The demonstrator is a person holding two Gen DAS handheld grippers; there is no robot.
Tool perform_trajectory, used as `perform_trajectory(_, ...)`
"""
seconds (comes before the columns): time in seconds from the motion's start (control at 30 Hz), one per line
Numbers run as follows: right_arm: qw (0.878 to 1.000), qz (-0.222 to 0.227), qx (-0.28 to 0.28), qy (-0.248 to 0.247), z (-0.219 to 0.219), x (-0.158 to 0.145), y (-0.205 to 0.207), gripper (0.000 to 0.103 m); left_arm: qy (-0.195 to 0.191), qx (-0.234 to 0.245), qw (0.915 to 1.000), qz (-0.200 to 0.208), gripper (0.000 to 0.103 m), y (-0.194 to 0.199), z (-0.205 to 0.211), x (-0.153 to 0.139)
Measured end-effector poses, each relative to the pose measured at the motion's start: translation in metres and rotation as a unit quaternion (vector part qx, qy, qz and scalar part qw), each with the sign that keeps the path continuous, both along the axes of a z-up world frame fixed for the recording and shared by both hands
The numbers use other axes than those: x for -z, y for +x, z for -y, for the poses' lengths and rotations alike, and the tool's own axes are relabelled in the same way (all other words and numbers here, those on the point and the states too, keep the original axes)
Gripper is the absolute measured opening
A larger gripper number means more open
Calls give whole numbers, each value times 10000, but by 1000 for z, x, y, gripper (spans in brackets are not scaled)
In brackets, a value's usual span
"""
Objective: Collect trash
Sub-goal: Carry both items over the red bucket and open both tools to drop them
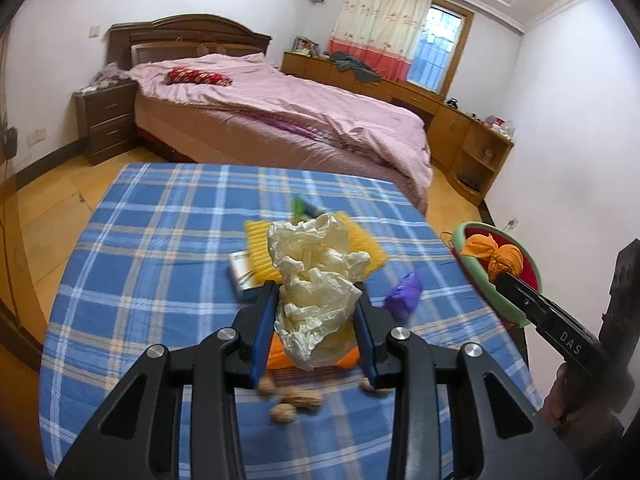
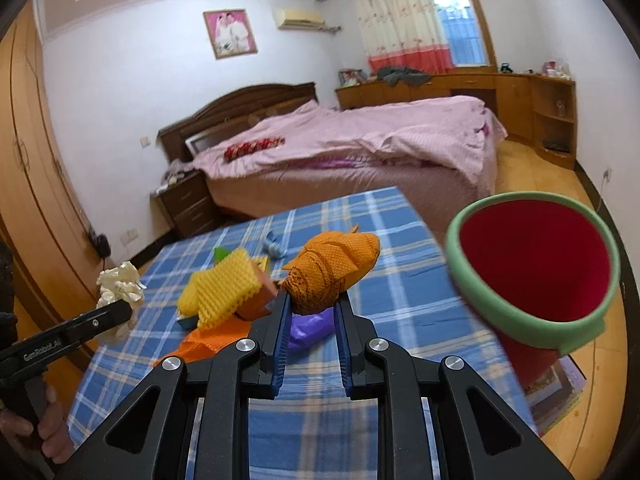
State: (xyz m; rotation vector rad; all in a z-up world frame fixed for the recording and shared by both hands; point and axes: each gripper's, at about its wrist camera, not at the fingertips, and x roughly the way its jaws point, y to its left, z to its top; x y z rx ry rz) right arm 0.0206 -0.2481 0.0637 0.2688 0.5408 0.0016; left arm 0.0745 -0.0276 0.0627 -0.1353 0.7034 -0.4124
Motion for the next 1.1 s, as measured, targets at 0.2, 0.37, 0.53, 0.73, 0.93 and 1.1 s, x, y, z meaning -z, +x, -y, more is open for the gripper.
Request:
perform_trajectory(0.2,9992,93,383,109,31,-6,-22,21,-100,447,9989,-74,37,4,39,-12)
perform_trajectory(0.37,9973,137,697,203,60,-4,-34,21,-53,873,9962,-56,37,8,84,-17)
perform_trajectory(0.53,9940,114,1034,326,95,4,-42,21,82,1301,9914,-90,37,18,137,-15)
perform_trajectory(0.73,9900,-13,1340,437,134,20,-46,21,197,1671,9856,-145,37,29,197,-9)
perform_trajectory(0.93,9869,-195,1517,524,160,35,-43,21,384,2055,9776,-261,37,46,262,7)
perform_trajectory(1.1,9851,-228,1592,607,178,43,-36,21,518,2310,9709,-353,37,60,298,22)
